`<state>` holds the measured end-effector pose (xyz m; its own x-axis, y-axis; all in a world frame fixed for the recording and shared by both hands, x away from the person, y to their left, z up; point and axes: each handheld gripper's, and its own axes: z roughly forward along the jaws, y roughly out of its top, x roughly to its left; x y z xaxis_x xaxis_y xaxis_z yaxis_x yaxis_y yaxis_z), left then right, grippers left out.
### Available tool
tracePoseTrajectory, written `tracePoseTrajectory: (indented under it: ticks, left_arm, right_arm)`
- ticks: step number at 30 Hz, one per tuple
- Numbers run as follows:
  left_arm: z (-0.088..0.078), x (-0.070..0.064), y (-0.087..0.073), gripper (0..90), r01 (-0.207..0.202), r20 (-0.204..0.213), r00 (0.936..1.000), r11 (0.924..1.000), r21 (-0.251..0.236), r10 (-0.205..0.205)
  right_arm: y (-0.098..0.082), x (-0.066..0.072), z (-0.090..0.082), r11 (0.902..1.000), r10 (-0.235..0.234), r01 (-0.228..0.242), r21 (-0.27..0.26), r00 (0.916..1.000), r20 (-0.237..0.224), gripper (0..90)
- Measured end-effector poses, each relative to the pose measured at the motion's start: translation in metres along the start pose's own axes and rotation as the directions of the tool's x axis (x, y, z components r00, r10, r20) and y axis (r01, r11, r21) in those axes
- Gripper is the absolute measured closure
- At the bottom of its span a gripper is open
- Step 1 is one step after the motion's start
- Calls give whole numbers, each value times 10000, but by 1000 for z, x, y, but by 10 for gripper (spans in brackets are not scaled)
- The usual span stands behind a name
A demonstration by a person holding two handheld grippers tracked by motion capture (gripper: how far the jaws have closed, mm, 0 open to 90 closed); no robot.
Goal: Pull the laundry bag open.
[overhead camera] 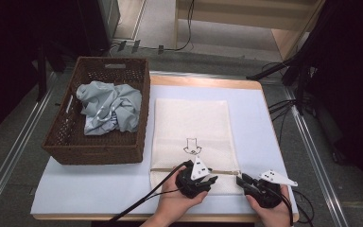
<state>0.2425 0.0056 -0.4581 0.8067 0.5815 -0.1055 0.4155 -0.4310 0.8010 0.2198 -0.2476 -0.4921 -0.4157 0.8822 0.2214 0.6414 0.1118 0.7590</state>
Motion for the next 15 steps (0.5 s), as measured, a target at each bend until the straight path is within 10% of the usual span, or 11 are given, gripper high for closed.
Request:
tracePoseTrajectory:
  ticks: [5,15]
  left_arm:
    - [20,-3,12,697,1,282,9996,9978,668,-20]
    - [41,-5,19,692,231,646,9975,9938,1092,-303]
  right_arm:
    - [1,-1,1,10000,-81,80,39,9998,155,883]
    - [7,11,-12,9923,-643,643,-1056,9979,29,900]
